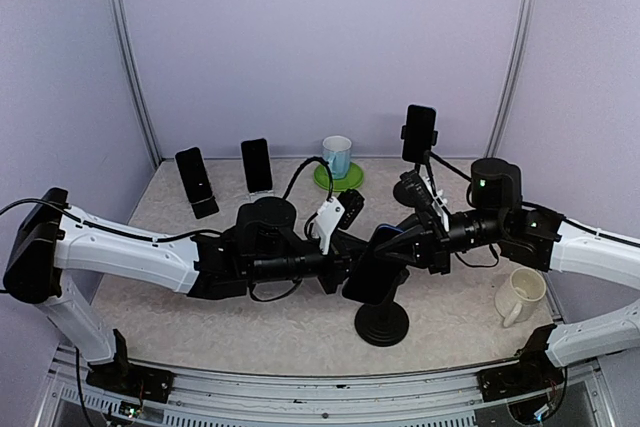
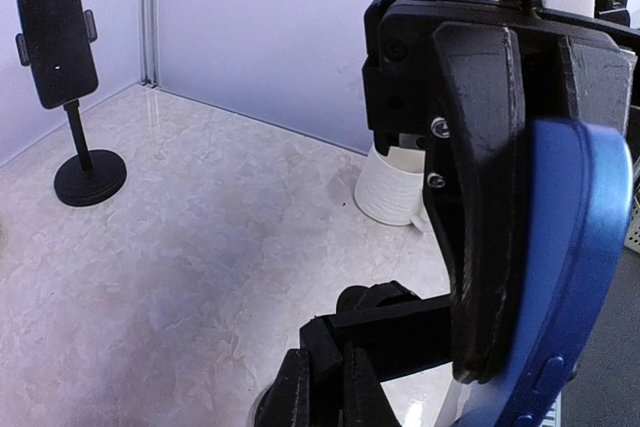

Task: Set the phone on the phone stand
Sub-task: Install the phone onto the phone stand.

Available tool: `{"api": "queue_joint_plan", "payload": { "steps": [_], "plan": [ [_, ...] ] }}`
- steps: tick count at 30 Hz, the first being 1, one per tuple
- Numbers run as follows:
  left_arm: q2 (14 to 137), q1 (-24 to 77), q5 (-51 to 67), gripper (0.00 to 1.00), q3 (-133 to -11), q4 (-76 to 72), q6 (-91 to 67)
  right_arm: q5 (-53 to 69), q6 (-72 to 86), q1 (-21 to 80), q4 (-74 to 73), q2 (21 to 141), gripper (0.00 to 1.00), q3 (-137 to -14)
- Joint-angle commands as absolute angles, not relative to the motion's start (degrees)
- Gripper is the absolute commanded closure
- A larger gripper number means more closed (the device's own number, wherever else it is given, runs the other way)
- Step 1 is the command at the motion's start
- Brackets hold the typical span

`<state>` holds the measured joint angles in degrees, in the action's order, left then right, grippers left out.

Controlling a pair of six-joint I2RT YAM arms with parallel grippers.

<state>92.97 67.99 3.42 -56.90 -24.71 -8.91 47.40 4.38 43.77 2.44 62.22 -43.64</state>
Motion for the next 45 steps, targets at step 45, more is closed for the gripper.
{"api": "queue_joint_plan", "payload": {
  "steps": [45],
  "plan": [
    [86.8,68.5,-0.3,1.0,-57.2,-30.8,-10.6,25.1,4.8,43.3,-7.3,62.4,1.0,-44.2]
  ]
}}
